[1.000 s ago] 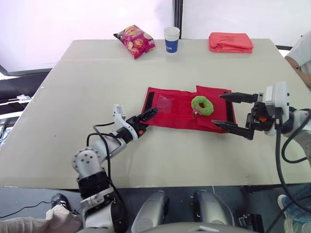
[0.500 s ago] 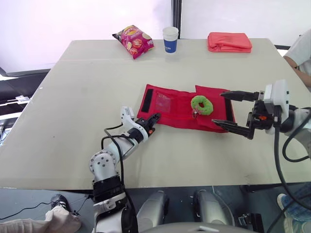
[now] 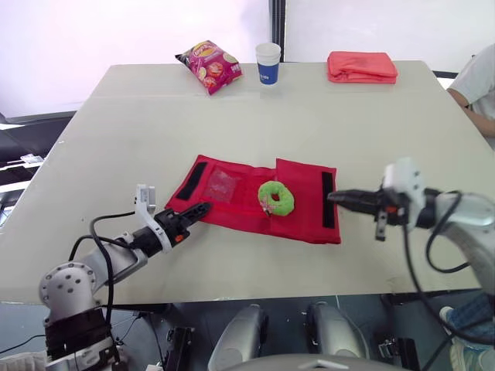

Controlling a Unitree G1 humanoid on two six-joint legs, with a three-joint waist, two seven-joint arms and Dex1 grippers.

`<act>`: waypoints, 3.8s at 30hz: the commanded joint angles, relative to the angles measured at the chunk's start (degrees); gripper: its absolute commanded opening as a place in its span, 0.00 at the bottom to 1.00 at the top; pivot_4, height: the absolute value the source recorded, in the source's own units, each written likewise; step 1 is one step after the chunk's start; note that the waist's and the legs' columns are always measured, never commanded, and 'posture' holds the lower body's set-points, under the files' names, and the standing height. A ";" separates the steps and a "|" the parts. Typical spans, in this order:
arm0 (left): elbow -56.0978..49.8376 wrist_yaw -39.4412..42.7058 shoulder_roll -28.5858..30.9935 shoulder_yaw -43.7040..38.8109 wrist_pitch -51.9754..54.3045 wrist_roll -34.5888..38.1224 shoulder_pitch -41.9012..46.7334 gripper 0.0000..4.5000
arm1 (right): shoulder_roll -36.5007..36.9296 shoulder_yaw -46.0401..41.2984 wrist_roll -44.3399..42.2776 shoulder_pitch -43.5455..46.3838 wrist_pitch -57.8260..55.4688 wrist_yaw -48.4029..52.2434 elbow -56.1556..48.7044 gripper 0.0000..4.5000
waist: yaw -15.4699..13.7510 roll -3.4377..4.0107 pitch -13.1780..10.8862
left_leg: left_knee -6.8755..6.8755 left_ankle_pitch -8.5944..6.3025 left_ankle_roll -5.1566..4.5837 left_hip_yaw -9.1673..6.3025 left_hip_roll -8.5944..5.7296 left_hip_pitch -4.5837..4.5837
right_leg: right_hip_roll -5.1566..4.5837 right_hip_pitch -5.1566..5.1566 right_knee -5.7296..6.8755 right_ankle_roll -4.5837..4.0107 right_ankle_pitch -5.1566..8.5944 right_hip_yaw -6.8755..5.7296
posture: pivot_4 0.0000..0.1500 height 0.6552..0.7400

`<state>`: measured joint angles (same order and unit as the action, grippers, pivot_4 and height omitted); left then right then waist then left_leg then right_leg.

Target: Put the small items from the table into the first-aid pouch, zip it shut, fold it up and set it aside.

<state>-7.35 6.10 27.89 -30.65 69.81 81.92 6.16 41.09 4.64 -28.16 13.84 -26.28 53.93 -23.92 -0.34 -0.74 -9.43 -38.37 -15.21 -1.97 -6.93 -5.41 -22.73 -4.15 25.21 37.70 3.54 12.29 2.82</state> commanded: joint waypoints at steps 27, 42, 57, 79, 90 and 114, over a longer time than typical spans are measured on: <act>-7.29 26.74 6.34 39.45 -3.50 -23.26 30.59 0.00 | -6.24 15.28 24.28 8.09 2.98 -3.61 13.23 0.01 | 0.45 -0.26 0.25 | 0.06 0.04 0.06 -0.05 -0.01 0.11 | 0.20 -0.10 -0.06 -0.09 -0.06 -0.09 | 1.00 1.00; 8.52 34.79 -4.66 50.81 -12.25 -44.26 35.45 0.00 | -4.12 9.35 20.66 1.61 -3.51 -5.44 -2.14 0.01 | -0.19 -0.25 0.24 | 0.01 0.04 0.05 -0.17 -0.15 0.05 | 0.12 -0.13 -0.09 -0.08 -0.05 -0.18 | 1.00 1.00; 15.08 54.07 -7.48 42.18 -8.33 -37.03 37.39 0.99 | 1.68 -25.27 -4.32 -16.77 -19.70 -4.90 -28.69 0.00 | -0.33 -0.22 0.20 | -0.02 0.04 0.03 -0.45 -0.16 0.03 | 0.11 -0.31 -0.19 -0.05 -0.04 -0.44 | 1.00 1.00; 36.32 48.83 -20.74 54.58 -35.27 -66.44 44.00 0.01 | 3.34 -46.76 -15.96 -31.90 -13.81 -4.35 -27.77 0.00 | -0.55 -0.24 0.18 | 0.00 0.03 0.01 -0.42 -0.18 0.10 | 0.08 -0.48 -0.33 -0.03 -0.04 -0.44 | 1.00 1.00; 46.24 51.53 -22.85 52.67 -48.51 -71.70 41.05 0.00 | 5.60 -44.94 -18.23 -31.76 -14.01 -5.49 -22.15 0.87 | -0.71 -0.21 1.08 | 0.09 -0.29 -0.50 -0.62 -0.10 1.07 | 0.04 -1.86 -1.02 0.34 0.18 -0.79 | 1.00 1.00; -11.09 61.30 11.00 19.95 -32.36 -41.31 10.20 0.99 | -12.46 -15.88 -30.56 8.96 -52.22 -45.80 11.21 1.00 | -0.32 0.16 0.54 | 0.20 -0.16 -0.27 -0.48 -0.10 0.73 | 0.04 -1.27 -0.94 0.05 0.03 -0.49 | 1.00 1.00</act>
<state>-15.15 67.96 38.22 -8.64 37.28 38.62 17.32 28.88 -12.24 -59.83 22.21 -77.53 7.86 -13.68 -0.66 -0.58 -8.89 -38.17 -15.37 -2.25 -7.42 -5.51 -22.00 -4.11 23.94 36.75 3.58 12.32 2.31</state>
